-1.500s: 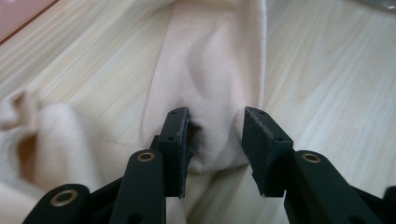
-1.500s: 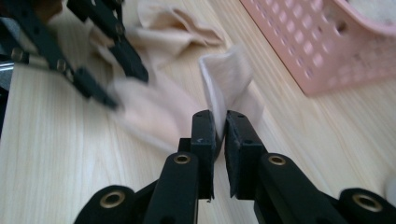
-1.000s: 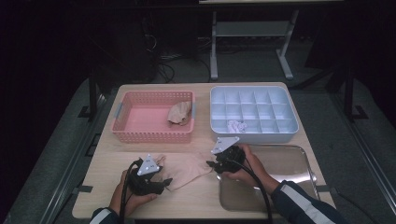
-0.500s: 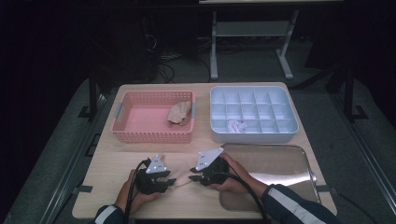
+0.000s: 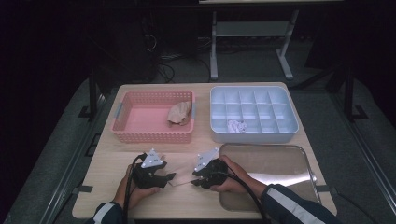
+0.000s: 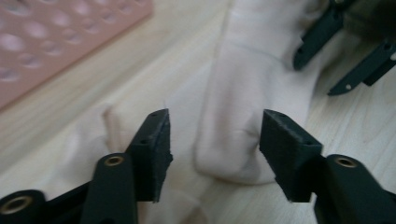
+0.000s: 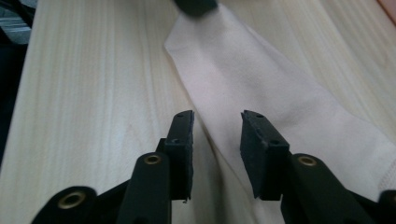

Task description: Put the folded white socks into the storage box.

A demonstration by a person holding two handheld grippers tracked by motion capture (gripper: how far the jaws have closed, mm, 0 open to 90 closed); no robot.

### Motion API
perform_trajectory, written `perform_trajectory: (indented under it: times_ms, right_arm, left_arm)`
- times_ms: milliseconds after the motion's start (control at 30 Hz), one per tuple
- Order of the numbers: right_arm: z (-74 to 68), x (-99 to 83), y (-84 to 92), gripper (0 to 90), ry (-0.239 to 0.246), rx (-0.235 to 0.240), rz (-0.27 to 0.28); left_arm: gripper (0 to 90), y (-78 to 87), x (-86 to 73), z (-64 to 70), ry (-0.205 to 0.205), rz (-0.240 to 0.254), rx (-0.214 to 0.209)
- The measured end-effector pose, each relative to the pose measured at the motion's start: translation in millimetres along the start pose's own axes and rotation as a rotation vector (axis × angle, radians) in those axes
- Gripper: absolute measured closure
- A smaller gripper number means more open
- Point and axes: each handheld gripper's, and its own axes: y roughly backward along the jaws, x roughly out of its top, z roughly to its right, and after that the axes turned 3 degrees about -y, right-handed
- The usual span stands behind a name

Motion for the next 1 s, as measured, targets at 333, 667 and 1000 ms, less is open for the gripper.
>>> perform_trajectory:
  times_ms: [333, 667, 1000]
  right_arm:
    - [-13.3, 5.5, 14.3, 66.0, 0.03, -0.028, 0.02]
    - [-43.9, 34.3, -17.9, 77.2, 0.122, 0.008, 0.1]
    - [-37.7, 39.4, -40.1, 79.5, 0.064, -0.012, 0.043]
  left_arm:
    - [42.9, 28.2, -21.7, -21.7, 0.01, -0.021, 0.041]
    - [42.6, 13.2, -34.0, -26.3, 0.023, -0.081, 0.039]
    - [42.0, 12.7, -33.5, -26.4, 0.032, -0.083, 0.041]
